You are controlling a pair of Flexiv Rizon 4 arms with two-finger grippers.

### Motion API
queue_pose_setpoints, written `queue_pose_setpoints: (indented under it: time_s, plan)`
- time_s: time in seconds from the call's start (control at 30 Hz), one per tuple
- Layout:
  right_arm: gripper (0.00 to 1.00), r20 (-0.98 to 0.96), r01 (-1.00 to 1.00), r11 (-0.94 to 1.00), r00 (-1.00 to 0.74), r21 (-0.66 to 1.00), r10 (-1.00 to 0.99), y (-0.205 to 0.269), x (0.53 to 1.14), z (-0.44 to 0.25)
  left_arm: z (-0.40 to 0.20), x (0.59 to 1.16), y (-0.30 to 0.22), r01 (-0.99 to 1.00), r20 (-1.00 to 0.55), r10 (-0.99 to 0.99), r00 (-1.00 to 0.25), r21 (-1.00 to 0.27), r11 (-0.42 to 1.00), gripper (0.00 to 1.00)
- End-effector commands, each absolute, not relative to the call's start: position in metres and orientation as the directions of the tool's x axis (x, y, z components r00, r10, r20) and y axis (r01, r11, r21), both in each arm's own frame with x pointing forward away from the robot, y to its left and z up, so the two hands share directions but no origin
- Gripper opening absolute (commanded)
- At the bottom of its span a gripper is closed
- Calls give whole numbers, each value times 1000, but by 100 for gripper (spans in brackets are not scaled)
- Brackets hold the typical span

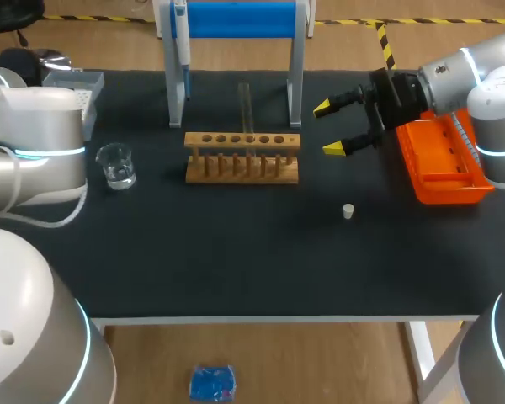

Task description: Invert the test tube, pick up the pipette, mount the tip to pipette, aspirate from beaker and dispense into the tube, eject the tip, return the pipette, and cap with the stopper.

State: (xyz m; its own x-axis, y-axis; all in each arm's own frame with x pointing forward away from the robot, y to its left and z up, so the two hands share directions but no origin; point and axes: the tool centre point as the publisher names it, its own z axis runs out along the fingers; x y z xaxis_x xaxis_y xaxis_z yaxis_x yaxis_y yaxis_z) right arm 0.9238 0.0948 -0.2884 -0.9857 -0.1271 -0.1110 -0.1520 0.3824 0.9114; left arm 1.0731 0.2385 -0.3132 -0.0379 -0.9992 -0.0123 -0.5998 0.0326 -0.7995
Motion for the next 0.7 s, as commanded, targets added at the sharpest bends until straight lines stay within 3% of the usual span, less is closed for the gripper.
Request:
queue_pose_setpoints:
  time_s: [0.03, 0.2, 0.23, 0.3, 0.37, 0.47, 0.53, 0.7]
  plan:
    - [100, -111, -153, 383, -985, 911, -129, 94, 924, -288, -324, 1084, 231, -602, -22, -1000, -16, -798, 27, 100]
    - [100, -111, -153, 383, -985, 911, -129, 94, 924, -288, -332, 1091, 226, -610, -19, -1000, -14, -792, 24, 98]
    - [100, -111, -153, 383, -985, 911, -129, 94, 924, -288, -334, 1093, 226, -613, -19, -1000, -14, -790, 23, 87]
    - [100, -111, -153, 383, -985, 911, -129, 94, 924, -288, -336, 1095, 226, -616, -18, -1000, -14, -788, 23, 86]
    - [100, -111, -153, 383, -985, 911, -129, 94, 924, -288, -337, 1097, 226, -619, -18, -1000, -14, -785, 23, 72]
    - [100, -111, -153, 383, -985, 911, -129, 94, 924, -288, -340, 1100, 226, -622, -18, -1000, -15, -782, 24, 66]
    - [100, -111, -153, 383, -985, 911, -129, 94, 924, -288, -341, 1102, 226, -626, -20, -1000, -18, -780, 27, 53]
    - [100, -111, -153, 383, -985, 911, -129, 94, 924, -288, -344, 1108, 226, -629, -21, -1000, -21, -777, 29, 49]
